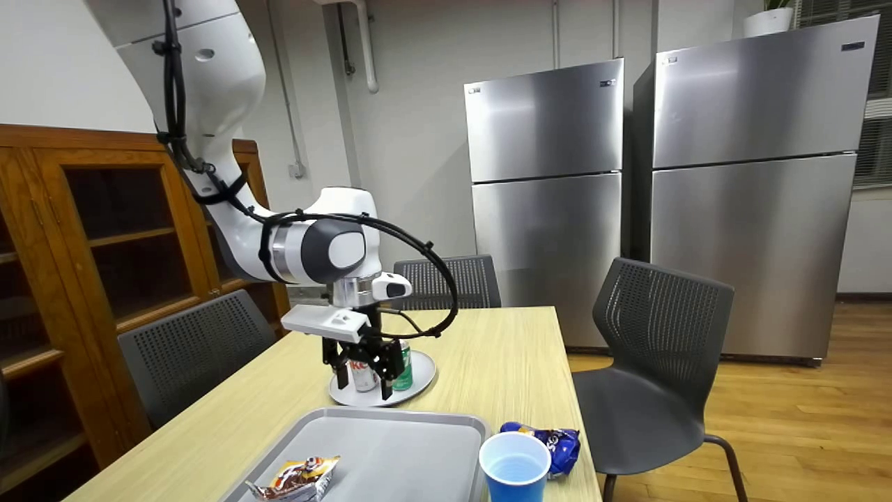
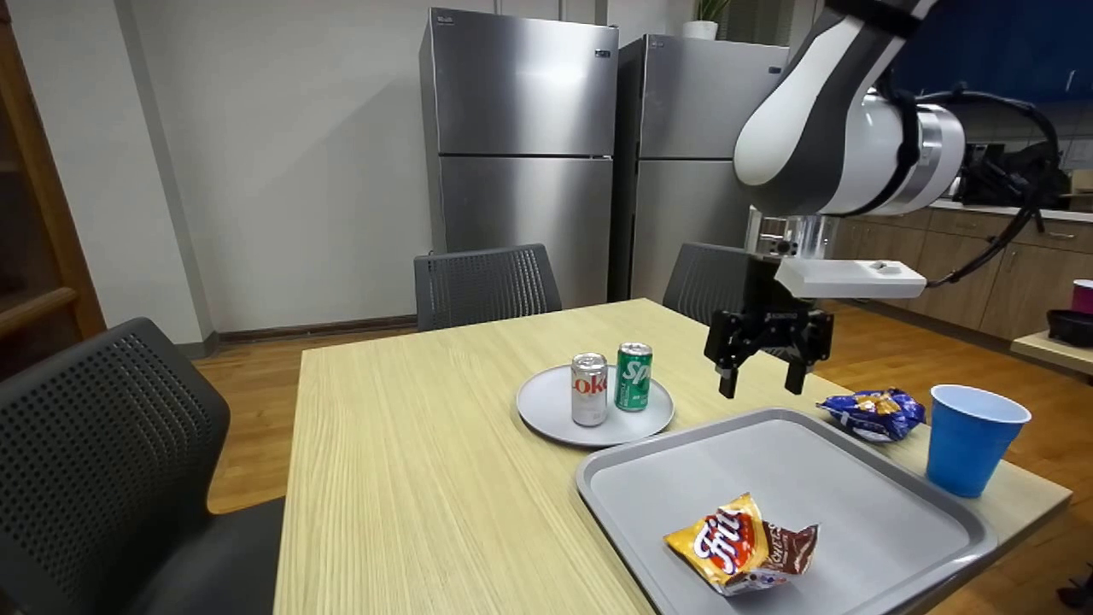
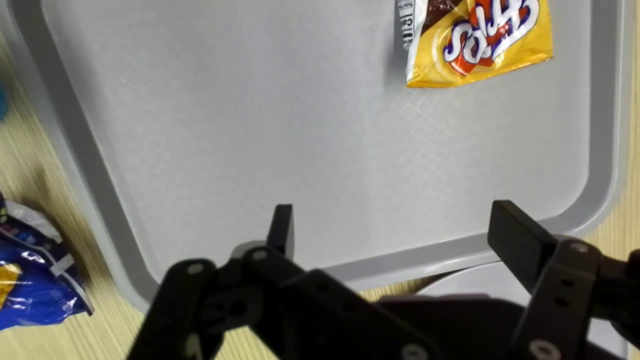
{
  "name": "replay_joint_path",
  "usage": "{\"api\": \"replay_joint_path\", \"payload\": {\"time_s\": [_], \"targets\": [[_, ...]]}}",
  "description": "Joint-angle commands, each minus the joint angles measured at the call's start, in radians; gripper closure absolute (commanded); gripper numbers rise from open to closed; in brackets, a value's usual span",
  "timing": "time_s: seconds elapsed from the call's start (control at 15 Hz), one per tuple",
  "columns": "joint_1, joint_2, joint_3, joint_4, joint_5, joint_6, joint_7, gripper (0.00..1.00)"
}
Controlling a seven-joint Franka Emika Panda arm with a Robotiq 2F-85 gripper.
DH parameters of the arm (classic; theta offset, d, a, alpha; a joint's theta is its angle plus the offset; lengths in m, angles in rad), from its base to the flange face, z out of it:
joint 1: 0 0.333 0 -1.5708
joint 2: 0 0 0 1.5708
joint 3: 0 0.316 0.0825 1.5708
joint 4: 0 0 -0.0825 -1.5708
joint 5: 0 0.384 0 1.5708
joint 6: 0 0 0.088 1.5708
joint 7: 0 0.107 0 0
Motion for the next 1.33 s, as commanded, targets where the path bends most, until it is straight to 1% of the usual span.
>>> {"api": "replay_joint_path", "payload": {"time_s": [0.0,0.2,0.33,0.8,1.27], "targets": [[0.021,0.0,0.012,-0.015,-0.068,0.025,-0.031,0.0],[0.041,0.008,0.023,-0.023,-0.125,0.043,-0.052,0.0],[0.053,0.013,0.035,-0.033,-0.141,0.048,-0.072,0.0],[0.064,0.028,0.092,-0.065,-0.127,0.049,-0.148,0.0],[0.085,0.046,0.11,-0.086,-0.134,0.031,-0.138,0.0]]}}
